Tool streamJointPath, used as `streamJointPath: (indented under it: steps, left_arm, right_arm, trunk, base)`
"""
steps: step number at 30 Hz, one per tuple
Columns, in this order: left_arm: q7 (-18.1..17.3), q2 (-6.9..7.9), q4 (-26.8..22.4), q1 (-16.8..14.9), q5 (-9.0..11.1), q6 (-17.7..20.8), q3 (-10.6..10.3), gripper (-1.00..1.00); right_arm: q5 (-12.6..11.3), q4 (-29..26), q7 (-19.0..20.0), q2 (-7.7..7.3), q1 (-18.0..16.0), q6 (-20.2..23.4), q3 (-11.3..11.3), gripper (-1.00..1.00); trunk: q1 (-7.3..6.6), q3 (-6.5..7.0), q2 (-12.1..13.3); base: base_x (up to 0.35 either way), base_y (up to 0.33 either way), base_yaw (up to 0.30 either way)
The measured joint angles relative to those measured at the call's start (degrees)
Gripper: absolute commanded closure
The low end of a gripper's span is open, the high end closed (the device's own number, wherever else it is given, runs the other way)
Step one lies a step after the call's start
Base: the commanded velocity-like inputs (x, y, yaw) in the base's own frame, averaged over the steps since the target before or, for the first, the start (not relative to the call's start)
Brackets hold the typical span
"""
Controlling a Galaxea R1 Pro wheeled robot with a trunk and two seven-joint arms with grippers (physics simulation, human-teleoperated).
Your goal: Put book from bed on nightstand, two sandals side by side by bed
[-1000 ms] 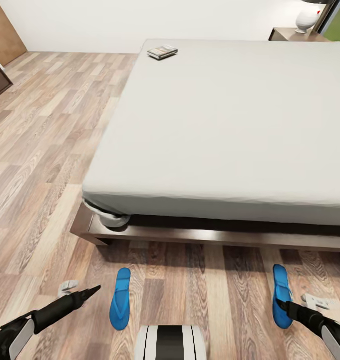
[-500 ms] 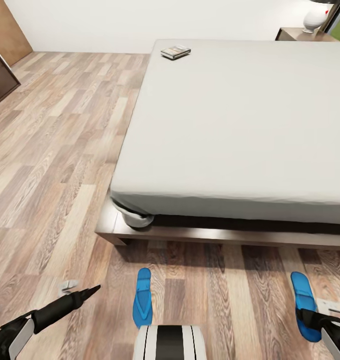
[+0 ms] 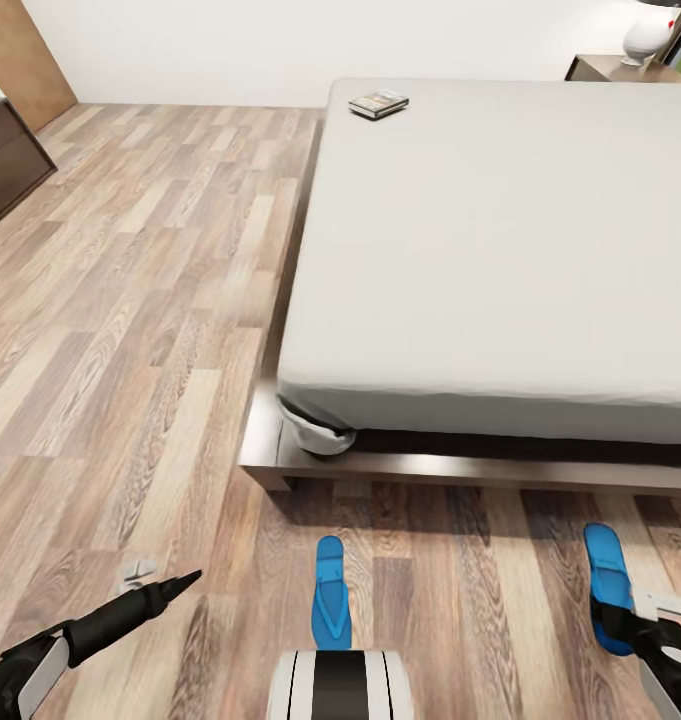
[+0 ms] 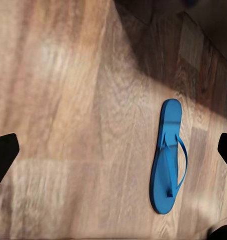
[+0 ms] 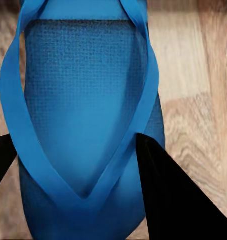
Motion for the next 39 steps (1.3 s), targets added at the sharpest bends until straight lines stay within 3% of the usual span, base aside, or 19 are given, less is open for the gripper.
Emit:
streamJointPath:
  steps: [12, 16, 19, 39]
  left_arm:
    - [-0.05, -0.07, 0.0, 0.0, 0.0, 0.03, 0.0, -1.0]
    - [-0.05, -0.09, 0.01, -0.01, 0.0, 0.08, 0.0, -1.0]
    - [-0.02, -0.09, 0.0, 0.0, 0.0, 0.09, 0.0, -1.0]
    - [-0.05, -0.18, 0.05, -0.01, 0.06, 0.09, 0.0, -1.0]
  right_arm:
    - [0.2, -0.2, 1.67, 0.05, 0.0, 0.37, 0.29, 1.0]
    - [-0.01, -0.27, 11.24, -0.03, 0.01, 0.5, 0.52, 1.0]
    - [-0.02, -0.25, 14.29, -0.02, 0.03, 0.46, 0.44, 1.0]
    - [0.01, -0.12, 14.94, 0.02, 0.01, 0.45, 0.43, 1.0]
  trunk:
    - [0.0, 0.0, 0.0]
    - [0.0, 0.0, 0.0]
    - [0.0, 0.0, 0.0]
    - [0.0, 0.0, 0.0]
  base:
    - [0.0, 0.289, 0.0]
    - [0.0, 0.289, 0.0]
    - [0.0, 0.289, 0.0]
    - [0.0, 0.183, 0.0]
